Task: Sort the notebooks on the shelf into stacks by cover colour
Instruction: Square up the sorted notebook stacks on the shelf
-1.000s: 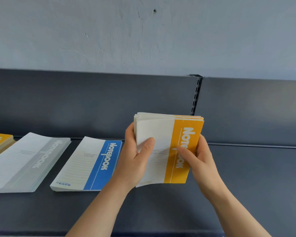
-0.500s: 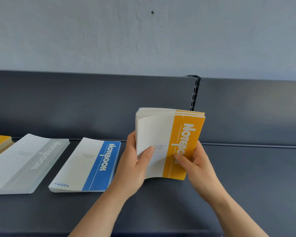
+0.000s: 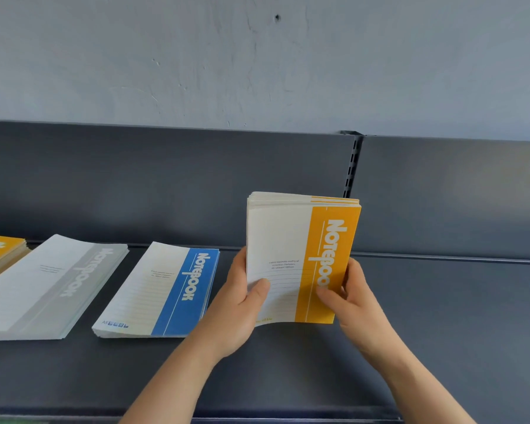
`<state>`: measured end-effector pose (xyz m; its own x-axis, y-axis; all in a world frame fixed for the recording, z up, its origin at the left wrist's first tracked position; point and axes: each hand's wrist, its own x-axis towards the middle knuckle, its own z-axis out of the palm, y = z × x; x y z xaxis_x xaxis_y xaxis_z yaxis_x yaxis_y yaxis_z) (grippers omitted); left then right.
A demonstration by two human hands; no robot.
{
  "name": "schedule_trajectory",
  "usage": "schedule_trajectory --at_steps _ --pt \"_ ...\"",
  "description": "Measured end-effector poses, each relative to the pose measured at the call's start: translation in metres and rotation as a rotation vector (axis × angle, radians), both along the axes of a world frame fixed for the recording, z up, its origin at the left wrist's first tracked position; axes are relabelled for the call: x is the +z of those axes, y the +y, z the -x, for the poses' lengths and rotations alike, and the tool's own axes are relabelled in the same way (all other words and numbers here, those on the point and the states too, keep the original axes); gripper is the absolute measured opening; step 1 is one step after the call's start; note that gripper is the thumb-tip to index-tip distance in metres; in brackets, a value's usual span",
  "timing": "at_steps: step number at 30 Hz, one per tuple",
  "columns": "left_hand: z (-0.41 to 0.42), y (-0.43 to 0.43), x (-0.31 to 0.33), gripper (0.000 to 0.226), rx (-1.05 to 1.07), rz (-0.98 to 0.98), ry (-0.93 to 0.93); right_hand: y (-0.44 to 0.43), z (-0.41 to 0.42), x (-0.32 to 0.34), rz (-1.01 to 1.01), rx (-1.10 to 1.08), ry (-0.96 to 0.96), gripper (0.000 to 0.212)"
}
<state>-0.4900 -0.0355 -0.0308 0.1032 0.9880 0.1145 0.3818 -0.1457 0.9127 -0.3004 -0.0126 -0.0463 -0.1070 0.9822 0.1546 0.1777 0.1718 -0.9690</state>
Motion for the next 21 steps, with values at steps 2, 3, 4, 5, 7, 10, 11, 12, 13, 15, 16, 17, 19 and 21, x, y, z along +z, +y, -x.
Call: schedule_trajectory --at_steps 2,3,4,5,7,10,11,12,13,15,16,17,19,21 --pt "-0.007 -0.002 0.0 0.046 0.033 -0.028 -0.022 -0.003 0.005 -0.001 -0.015 0.009 0.0 0.04" --pt "-0.009 -0.003 -0.001 0.046 0.049 -0.04 -0.04 -0.004 0.007 -0.002 -0.021 0.012 0.007 0.044" --pt "-0.01 -0.004 -0.002 0.046 0.055 -0.048 -0.062 -0.005 0.008 -0.003 -0.023 0.01 0.025 0.046" --pt "-0.01 -0.005 -0.003 0.045 0.055 -0.048 -0.083 -0.005 0.009 -0.005 -0.02 0.003 0.041 0.046" --pt "-0.01 -0.007 -0.003 0.044 0.044 -0.031 -0.106 -0.006 0.009 -0.006 -0.013 -0.003 0.053 0.046" --pt "-0.009 -0.007 -0.004 0.045 0.026 -0.019 -0.101 -0.006 0.01 -0.006 -0.005 0.007 0.055 0.049" --pt "-0.007 -0.006 -0.005 0.045 0.02 -0.015 -0.093 -0.006 0.01 -0.006 -0.007 0.0 0.056 0.049" --pt "-0.006 -0.005 -0.006 0.046 0.014 -0.01 -0.086 -0.006 0.009 -0.006 -0.009 -0.012 0.058 0.05" --pt "-0.005 -0.004 -0.007 0.046 0.009 -0.002 -0.074 -0.006 0.009 -0.006 -0.01 -0.018 0.058 0.052" --pt "-0.006 -0.003 -0.009 0.05 0.002 0.009 -0.033 -0.008 0.009 -0.007 -0.004 0.0 0.036 0.056" --pt "-0.008 -0.004 -0.01 0.052 0.006 0.006 -0.009 -0.009 0.01 -0.008 0.003 0.009 0.013 0.054" --pt "-0.009 -0.004 -0.011 0.054 0.019 -0.005 0.013 -0.009 0.011 -0.009 0.009 0.007 -0.01 0.05" --pt "-0.012 -0.003 -0.012 0.056 0.069 -0.039 0.073 -0.009 0.011 -0.008 0.013 -0.018 -0.054 0.038" --pt "-0.013 -0.002 -0.012 0.057 0.126 -0.073 0.139 -0.009 0.01 -0.003 -0.005 -0.05 -0.11 0.029"
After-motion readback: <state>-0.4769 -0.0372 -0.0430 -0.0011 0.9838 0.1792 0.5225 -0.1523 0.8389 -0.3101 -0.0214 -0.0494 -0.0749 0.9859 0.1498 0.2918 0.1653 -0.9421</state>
